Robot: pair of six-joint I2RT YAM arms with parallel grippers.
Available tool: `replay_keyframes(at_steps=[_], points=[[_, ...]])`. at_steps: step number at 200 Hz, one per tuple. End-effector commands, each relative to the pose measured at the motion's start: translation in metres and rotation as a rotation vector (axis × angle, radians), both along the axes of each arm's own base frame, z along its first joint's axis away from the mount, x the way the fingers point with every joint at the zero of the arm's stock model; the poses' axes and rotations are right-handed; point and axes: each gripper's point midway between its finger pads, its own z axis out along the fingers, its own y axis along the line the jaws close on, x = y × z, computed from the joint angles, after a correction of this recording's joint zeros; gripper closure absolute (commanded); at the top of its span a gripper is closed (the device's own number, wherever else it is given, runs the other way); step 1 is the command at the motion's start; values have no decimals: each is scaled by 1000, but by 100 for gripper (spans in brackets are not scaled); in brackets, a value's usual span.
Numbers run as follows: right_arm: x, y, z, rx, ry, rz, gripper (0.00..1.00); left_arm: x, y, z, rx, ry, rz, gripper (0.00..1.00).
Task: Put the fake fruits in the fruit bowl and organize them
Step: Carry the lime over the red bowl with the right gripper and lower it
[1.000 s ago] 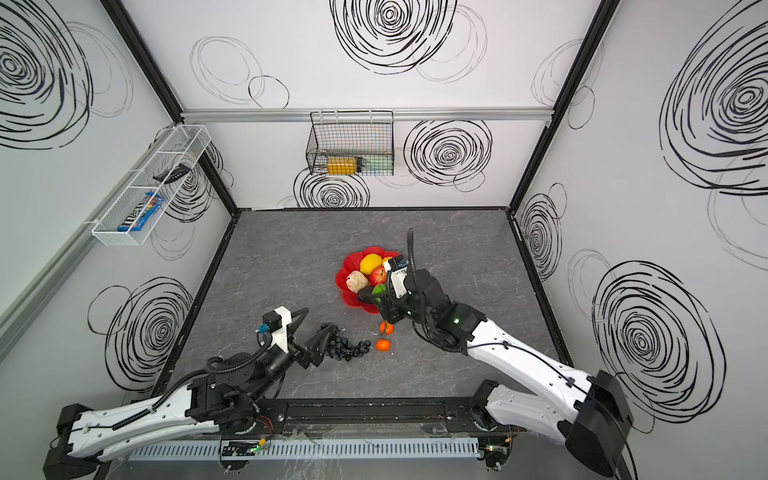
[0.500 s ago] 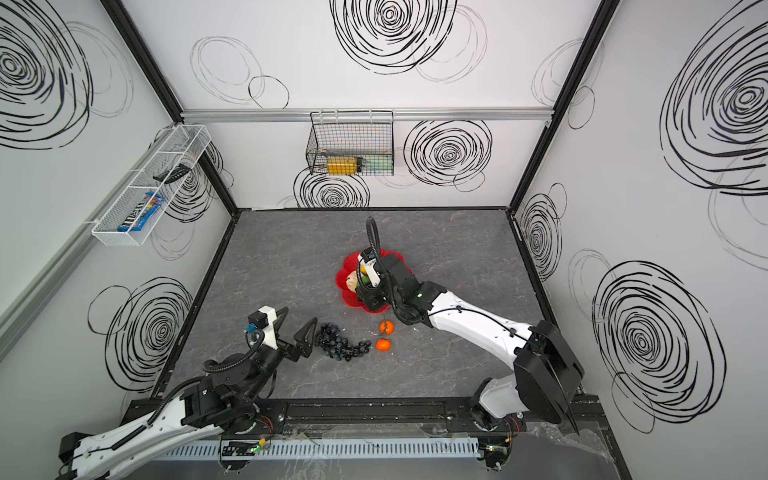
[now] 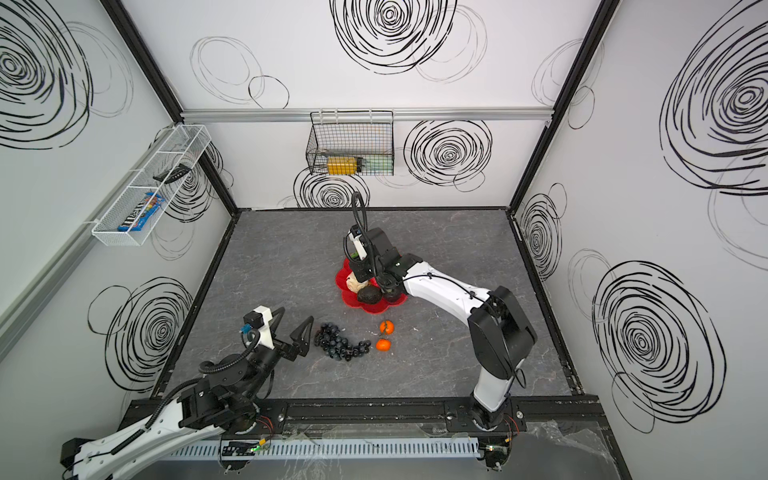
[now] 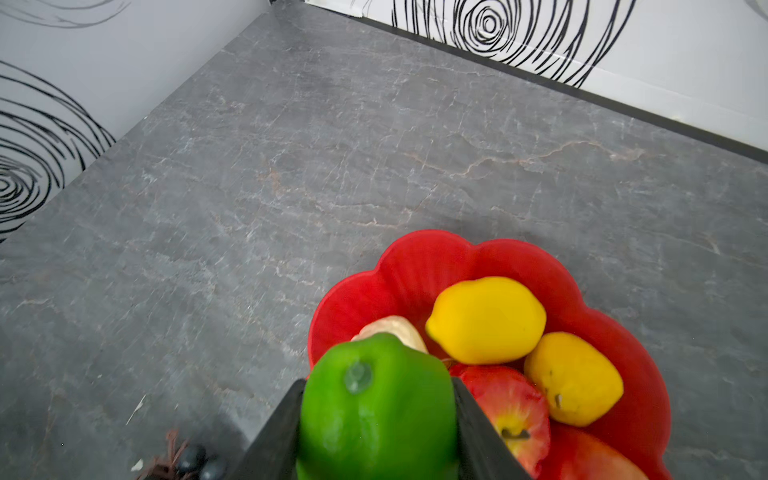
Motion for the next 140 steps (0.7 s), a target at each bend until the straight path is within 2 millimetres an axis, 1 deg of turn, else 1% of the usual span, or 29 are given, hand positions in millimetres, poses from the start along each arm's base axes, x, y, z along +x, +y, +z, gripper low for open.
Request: replay_keyframes(at_steps=[1, 26, 47, 63, 97, 140], points=[[16, 9, -10, -12, 24, 2, 53, 1, 4, 4, -30, -10, 17, 1], [34, 18, -22, -37, 27, -2, 53, 1, 4, 4, -30, -10, 17, 1], [43, 25, -33, -63, 37, 10, 53, 1, 3, 3, -28, -8, 15, 1], [46, 29, -40, -84, 49, 18, 52, 1, 3, 3, -26, -8, 14, 1], [53, 28, -58, -145, 73, 11, 52, 1, 4, 3, -25, -10, 18, 2], [57, 30, -72, -178, 87, 17, 50, 1, 4, 4, -28, -11, 18, 2]])
